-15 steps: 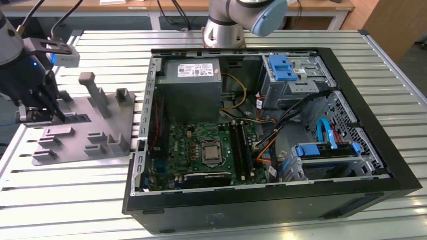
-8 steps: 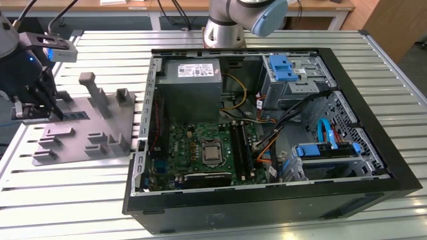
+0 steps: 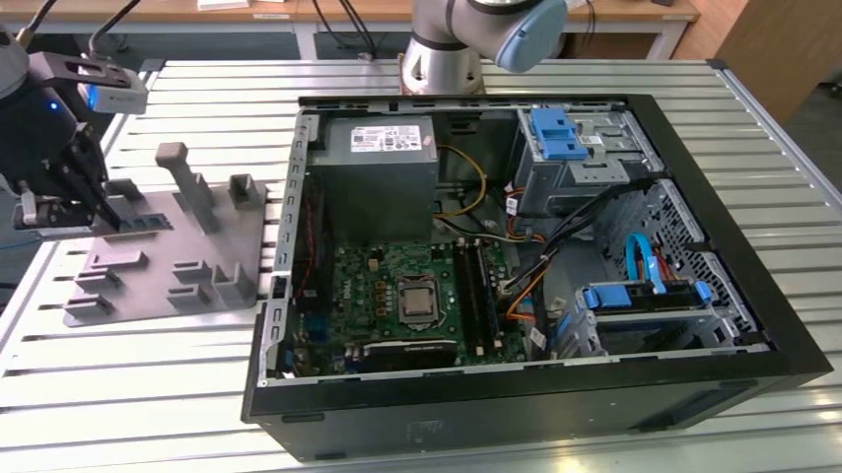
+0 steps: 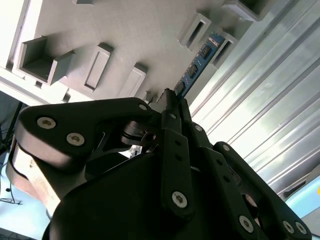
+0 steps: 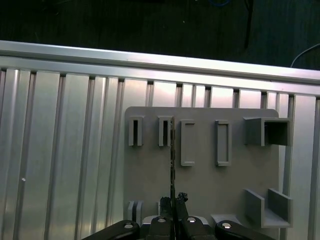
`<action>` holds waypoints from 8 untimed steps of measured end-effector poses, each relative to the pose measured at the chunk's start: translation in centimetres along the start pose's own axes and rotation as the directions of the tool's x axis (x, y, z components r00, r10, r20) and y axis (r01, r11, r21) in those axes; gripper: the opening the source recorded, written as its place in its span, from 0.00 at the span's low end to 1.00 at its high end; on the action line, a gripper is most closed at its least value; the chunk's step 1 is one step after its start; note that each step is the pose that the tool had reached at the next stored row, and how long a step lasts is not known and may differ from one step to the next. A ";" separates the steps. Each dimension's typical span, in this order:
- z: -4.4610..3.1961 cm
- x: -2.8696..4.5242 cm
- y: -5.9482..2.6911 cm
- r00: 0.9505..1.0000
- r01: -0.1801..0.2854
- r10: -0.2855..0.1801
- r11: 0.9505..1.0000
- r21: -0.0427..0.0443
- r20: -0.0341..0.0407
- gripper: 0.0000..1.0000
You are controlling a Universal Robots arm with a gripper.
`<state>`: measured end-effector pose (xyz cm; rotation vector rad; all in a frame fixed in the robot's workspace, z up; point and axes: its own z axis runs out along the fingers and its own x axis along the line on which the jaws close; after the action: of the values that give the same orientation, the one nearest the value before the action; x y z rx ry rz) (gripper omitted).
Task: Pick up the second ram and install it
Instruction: 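Pick up the second ram and move it above second insertion slot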
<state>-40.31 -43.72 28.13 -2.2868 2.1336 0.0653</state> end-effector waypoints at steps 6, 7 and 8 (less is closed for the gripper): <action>-0.69 -0.03 0.01 1.000 0.000 0.000 1.000 0.000 0.001 0.14; -0.82 -0.03 0.02 1.000 0.000 0.000 1.000 0.000 0.001 0.14; -0.95 -0.04 0.02 1.000 0.000 0.000 1.000 0.000 0.001 0.14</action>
<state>-40.31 -43.72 29.08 -2.2863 2.1331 0.0663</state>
